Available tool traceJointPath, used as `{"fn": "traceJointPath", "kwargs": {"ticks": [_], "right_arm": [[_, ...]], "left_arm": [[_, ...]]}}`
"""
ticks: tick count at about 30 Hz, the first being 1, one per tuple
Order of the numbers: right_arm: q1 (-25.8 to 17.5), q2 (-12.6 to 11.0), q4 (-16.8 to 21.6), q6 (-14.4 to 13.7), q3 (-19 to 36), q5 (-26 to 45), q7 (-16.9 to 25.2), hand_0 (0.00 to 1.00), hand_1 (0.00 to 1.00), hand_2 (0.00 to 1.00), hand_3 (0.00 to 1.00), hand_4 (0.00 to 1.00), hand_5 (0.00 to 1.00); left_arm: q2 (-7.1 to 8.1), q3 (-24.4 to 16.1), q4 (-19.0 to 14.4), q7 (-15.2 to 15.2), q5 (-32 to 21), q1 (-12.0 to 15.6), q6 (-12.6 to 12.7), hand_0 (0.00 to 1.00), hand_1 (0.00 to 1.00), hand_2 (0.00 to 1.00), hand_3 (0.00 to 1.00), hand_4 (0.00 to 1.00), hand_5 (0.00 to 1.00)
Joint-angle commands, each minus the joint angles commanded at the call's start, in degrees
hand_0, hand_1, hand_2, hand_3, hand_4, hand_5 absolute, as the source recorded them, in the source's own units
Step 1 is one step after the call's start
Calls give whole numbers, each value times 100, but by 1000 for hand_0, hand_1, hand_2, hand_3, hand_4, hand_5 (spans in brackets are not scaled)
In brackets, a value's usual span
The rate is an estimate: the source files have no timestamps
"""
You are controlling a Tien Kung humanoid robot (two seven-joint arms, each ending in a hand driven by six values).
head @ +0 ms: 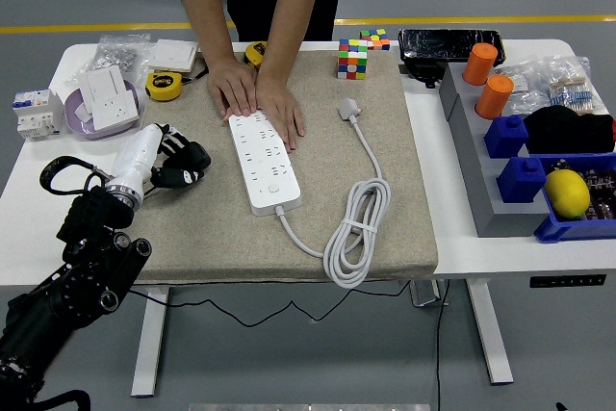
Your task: Pick up the plug,place it near the board,insert it into the board,press the button
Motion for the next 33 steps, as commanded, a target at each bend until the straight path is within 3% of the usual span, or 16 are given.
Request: {"fn": "traceJointPath", "kwargs": {"ticks": [7,13,19,24,33], "right_arm": [[14,-1,0,1,-13,11,4,919,802,779,798,998,998],[40,-15,0,0,-20,14,-2,919,802,779,798,998,998],[59,-36,0,0,-36,22,-7,919,802,779,798,998,998],[63,-42,0,1,-44,16,-11,919,802,779,798,998,998],[78,-59,0,1,-51,18,-15,919,802,779,798,998,998]], "left_arm": [[258,424,-152,41,-330,-206,-161,566,522,446,473,553,9],[599,1143,-264,93,-719,-549,-368,566,536,449,460,526,2],[806,1791,-377,123,-1004,-885,-529,565,543,451,454,503,2],[883,2149,-393,138,-1100,-1074,-659,564,553,455,447,481,2],[877,2388,-429,161,-1230,-1184,-810,570,568,462,449,486,2]]}}
